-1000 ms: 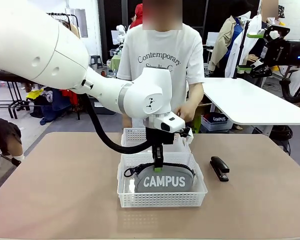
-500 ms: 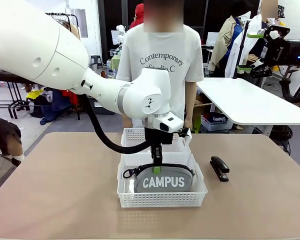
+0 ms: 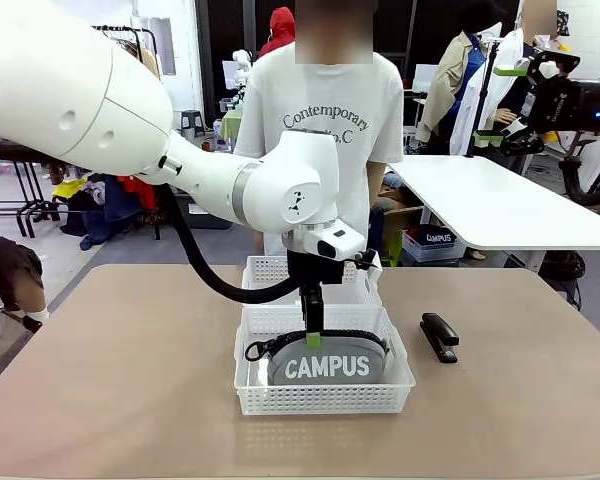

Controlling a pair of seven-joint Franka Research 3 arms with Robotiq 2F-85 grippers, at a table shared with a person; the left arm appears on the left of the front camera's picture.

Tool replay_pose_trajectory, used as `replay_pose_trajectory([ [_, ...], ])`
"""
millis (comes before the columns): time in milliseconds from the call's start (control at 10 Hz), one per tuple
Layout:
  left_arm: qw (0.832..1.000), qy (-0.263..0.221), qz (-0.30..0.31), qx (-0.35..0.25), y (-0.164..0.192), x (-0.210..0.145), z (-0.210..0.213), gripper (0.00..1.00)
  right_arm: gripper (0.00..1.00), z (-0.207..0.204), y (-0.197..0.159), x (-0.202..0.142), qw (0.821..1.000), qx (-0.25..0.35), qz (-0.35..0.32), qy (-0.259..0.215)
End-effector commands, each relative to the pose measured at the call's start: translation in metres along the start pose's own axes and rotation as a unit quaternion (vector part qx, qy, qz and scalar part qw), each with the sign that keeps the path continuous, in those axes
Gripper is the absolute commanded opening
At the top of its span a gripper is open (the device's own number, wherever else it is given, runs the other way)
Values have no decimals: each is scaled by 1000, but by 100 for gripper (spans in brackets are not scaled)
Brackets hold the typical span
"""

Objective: Distribute items into two baskets.
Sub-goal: Place the picked Pencil pouch into the Organizing basket as instructed by the person, then pick up the Stapler that the person points to.

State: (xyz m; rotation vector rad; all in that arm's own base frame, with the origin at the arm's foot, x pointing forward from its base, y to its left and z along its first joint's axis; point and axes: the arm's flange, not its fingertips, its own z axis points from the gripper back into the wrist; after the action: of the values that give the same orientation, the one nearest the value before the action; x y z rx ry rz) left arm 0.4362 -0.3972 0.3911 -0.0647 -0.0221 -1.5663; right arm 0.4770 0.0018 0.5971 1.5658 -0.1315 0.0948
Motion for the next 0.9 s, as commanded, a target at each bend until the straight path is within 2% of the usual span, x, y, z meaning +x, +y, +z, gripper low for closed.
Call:
replay_pose_trajectory([
  [0, 1000, 3, -7, -2, -5, -8, 6, 100, 100, 0, 2, 0, 1000, 1, 2, 0],
  [600, 1000, -8, -5, -16, -8, -9, 11, 100, 100, 0, 2, 0, 1000, 1, 2, 0],
  [700, 1000, 0, -23, -15, -11, -9, 12, 100, 100, 0, 2, 0, 1000, 1, 2, 0],
  [800, 1000, 2, -1, -5, -2, -2, 5, 100, 100, 0, 2, 0, 1000, 1, 2, 0],
])
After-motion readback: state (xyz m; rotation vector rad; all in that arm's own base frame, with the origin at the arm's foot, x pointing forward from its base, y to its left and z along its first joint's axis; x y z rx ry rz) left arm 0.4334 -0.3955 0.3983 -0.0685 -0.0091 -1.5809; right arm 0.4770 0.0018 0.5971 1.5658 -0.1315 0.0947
